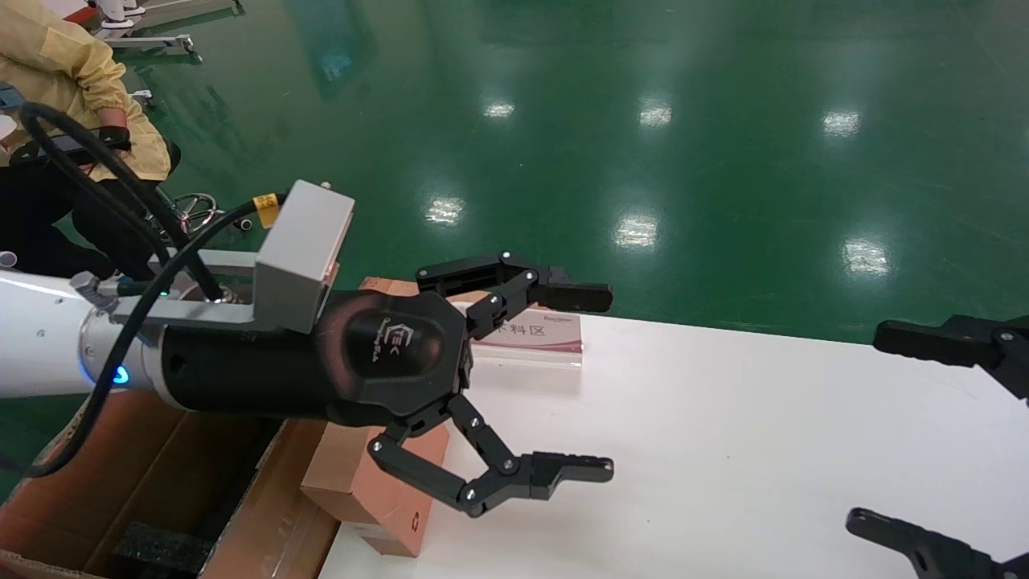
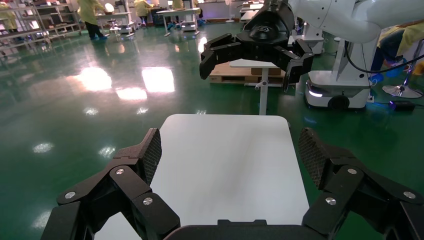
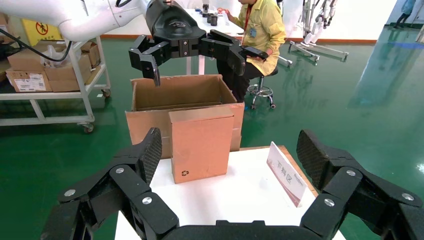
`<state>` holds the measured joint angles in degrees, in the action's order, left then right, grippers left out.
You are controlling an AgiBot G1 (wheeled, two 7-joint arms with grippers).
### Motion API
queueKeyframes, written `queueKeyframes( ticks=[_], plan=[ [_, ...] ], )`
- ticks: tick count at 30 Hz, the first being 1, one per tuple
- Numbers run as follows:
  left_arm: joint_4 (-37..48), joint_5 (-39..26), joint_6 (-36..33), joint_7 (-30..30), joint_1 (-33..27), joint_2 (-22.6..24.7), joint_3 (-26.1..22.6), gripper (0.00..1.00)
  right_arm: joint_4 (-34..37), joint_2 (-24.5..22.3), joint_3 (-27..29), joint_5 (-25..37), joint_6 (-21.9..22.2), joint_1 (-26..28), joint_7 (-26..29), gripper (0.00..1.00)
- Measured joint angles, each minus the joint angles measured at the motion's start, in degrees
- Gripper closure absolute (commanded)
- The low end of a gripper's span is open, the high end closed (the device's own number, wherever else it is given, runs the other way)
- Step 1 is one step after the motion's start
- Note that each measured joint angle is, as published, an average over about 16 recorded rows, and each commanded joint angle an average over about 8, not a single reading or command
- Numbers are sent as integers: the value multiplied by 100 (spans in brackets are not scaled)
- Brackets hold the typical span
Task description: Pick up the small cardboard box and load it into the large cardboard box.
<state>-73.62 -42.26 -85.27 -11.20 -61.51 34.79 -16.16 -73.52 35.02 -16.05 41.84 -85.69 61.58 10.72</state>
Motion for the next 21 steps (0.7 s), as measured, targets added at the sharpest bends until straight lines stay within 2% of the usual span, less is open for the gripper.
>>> queueKeyframes(
  ticks=[5, 10, 14, 21],
  plan=[
    [-69, -134, 119, -205, -19, -96, -50, 0, 1, 0, -1, -1, 0, 1, -1, 0],
    [-184, -504, 309, -776, -187, -280, -213, 0, 3, 0, -4, -2, -1, 2, -3, 0],
    [-286, -979, 428, -1523, -494, -430, -436, 0, 4, -1, -6, -3, -1, 3, -4, 0],
    [-385, -1998, 436, -3248, -1296, -600, -940, 0, 5, -2, -9, -5, 0, 4, -5, 0]
  ],
)
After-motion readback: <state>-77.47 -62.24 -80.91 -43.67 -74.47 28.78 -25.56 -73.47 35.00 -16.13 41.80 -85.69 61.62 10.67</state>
